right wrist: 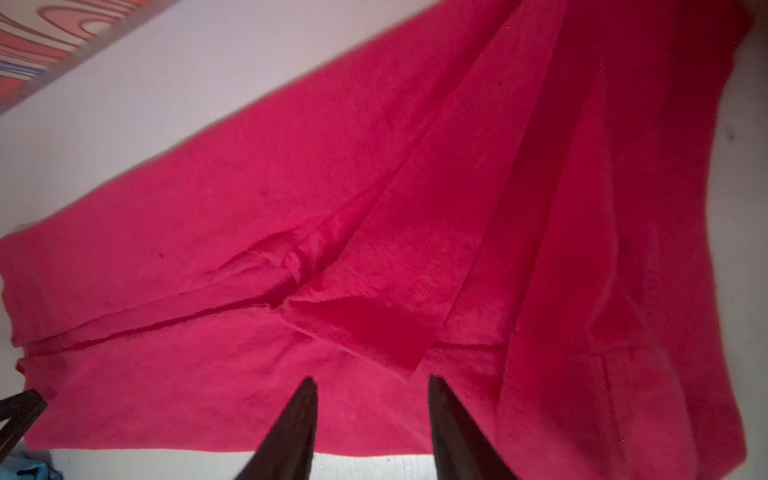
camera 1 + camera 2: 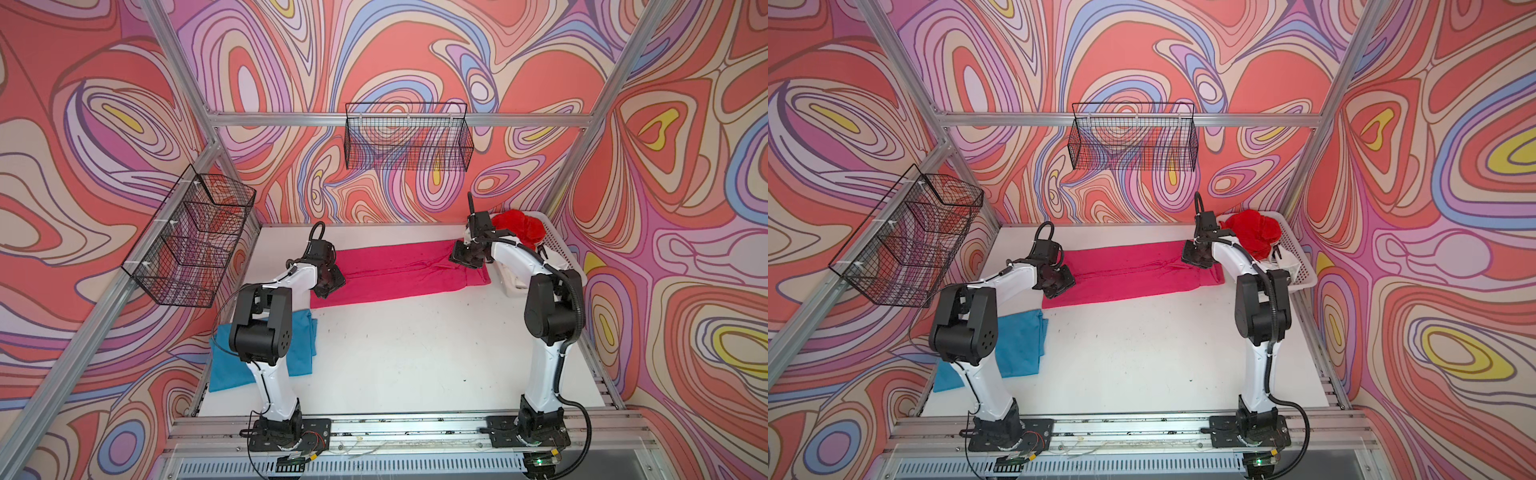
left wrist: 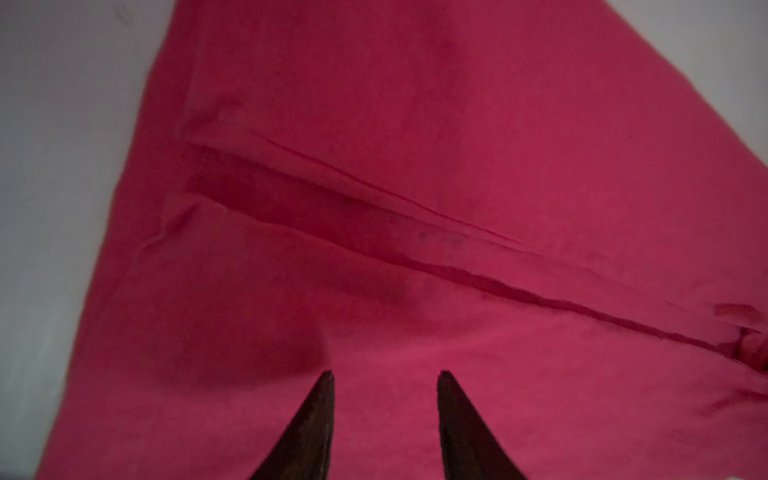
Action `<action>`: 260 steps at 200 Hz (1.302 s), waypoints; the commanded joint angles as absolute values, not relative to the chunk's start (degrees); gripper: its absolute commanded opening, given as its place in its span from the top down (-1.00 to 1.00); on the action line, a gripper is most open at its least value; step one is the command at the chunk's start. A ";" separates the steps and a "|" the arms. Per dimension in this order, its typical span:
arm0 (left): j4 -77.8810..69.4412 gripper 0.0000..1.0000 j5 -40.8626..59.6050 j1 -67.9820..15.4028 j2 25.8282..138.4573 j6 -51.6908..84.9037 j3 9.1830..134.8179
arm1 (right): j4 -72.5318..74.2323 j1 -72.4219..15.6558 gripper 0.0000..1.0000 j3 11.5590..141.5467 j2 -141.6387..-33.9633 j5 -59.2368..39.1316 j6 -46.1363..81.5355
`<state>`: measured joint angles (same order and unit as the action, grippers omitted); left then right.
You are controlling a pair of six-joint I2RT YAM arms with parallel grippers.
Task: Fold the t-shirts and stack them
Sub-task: 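Move both grippers to the two ends of the folded pink strip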
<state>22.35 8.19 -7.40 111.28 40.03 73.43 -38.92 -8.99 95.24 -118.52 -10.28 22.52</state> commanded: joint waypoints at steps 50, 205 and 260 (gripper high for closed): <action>33.56 0.33 7.68 -3.14 119.54 34.48 80.14 | -39.34 -8.43 0.08 93.34 -123.14 -6.40 19.10; 43.96 0.57 6.52 6.50 129.80 27.99 94.80 | -46.53 -12.66 0.03 94.74 -117.57 -6.22 18.93; 44.01 0.59 6.94 8.58 129.73 26.84 94.40 | -48.87 -12.55 0.02 90.04 -112.88 -1.61 17.67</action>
<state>38.20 11.33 7.75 125.89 28.45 96.03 -46.61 -12.60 92.16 -115.81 -3.77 18.72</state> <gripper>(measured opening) 0.207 0.490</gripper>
